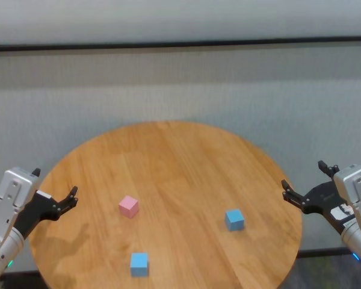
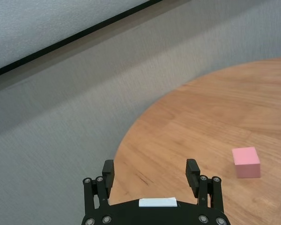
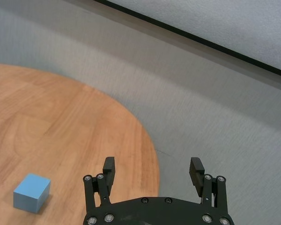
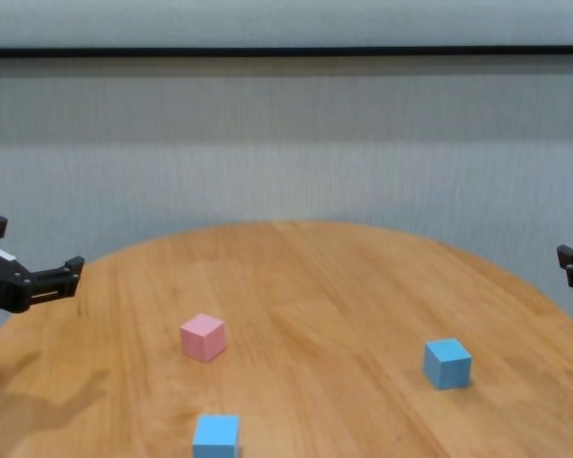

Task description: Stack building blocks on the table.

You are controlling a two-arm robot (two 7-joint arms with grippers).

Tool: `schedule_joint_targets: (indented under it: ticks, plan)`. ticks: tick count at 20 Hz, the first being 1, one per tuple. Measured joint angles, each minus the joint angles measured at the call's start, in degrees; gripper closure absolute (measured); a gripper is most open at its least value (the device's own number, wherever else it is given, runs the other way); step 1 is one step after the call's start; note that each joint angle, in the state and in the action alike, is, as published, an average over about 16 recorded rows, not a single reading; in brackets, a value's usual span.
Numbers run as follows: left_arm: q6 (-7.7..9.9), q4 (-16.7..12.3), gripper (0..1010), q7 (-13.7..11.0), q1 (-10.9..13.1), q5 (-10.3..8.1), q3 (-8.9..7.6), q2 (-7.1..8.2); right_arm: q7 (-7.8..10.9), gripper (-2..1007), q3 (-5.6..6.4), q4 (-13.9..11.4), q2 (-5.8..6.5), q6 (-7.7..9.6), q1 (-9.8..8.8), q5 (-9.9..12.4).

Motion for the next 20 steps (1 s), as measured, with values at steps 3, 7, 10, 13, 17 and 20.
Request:
schedule_joint_targets:
  ticks: [3,7,10,13,17,20]
  plan:
    - [0.0,0.0,8,0.0,0.0,0.0,0.0,0.0,0.0,4,0.0,0.0,0.0,0.0,0.0,0.0]
    - [0.0,0.0,8,0.0,0.0,0.0,0.0,0.0,0.0,4,0.0,0.0,0.0,0.0,0.0,0.0]
    - [0.0,0.0,8,0.0,0.0,0.0,0.0,0.0,0.0,4,0.0,0.0,0.0,0.0,0.0,0.0]
    - [0.0,0.0,8,0.0,0.0,0.0,0.0,0.0,0.0,4,0.0,0.0,0.0,0.0,0.0,0.0]
    - [0.0,0.0,8,0.0,0.0,0.0,0.0,0.0,0.0,4,0.0,0.0,0.0,0.0,0.0,0.0]
    - [0.0,0.0,8,0.0,0.0,0.0,0.0,0.0,0.0,4,0.0,0.0,0.0,0.0,0.0,0.0]
